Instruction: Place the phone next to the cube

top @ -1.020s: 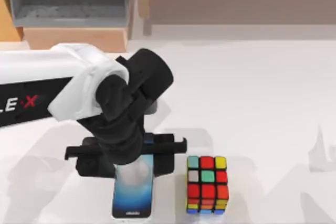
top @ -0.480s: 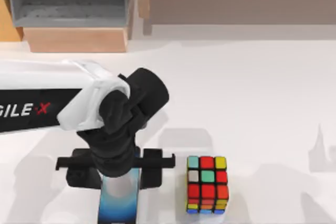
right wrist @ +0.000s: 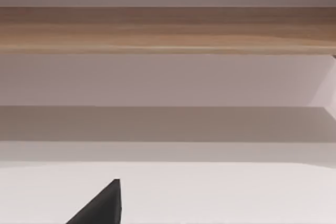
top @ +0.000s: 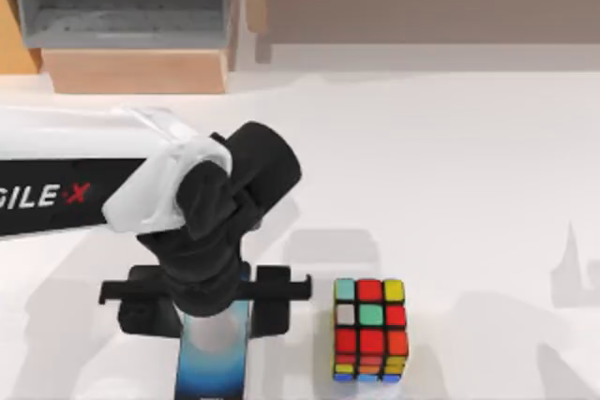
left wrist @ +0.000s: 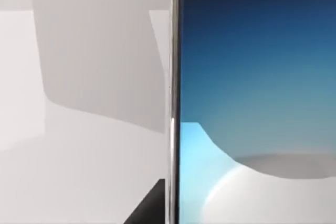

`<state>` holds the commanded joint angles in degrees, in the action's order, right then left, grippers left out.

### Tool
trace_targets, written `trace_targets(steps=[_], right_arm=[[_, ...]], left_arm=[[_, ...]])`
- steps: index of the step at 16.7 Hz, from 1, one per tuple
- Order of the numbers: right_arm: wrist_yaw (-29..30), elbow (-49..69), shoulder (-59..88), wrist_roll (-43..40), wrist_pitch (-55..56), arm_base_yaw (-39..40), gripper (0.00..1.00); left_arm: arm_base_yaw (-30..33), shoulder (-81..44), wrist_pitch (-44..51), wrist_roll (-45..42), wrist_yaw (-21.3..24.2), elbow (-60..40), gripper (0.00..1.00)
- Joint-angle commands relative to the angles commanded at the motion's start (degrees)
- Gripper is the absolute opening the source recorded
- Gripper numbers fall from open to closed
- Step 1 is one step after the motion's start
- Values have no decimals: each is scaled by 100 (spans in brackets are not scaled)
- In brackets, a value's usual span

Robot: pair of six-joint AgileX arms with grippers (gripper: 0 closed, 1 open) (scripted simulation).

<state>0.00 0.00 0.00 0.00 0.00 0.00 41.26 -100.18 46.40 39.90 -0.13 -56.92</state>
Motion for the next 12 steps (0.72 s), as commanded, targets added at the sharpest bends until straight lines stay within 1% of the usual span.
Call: trace_targets(steps=[6, 7, 12], right_arm=[[0, 0, 0, 0, 0, 0, 100], [0, 0, 0, 0, 0, 0, 100], [0, 0, 0, 0, 0, 0, 100]], left_arm=[[0, 0, 0, 0, 0, 0, 98], [0, 0, 0, 0, 0, 0, 100], [0, 0, 0, 0, 0, 0, 100]])
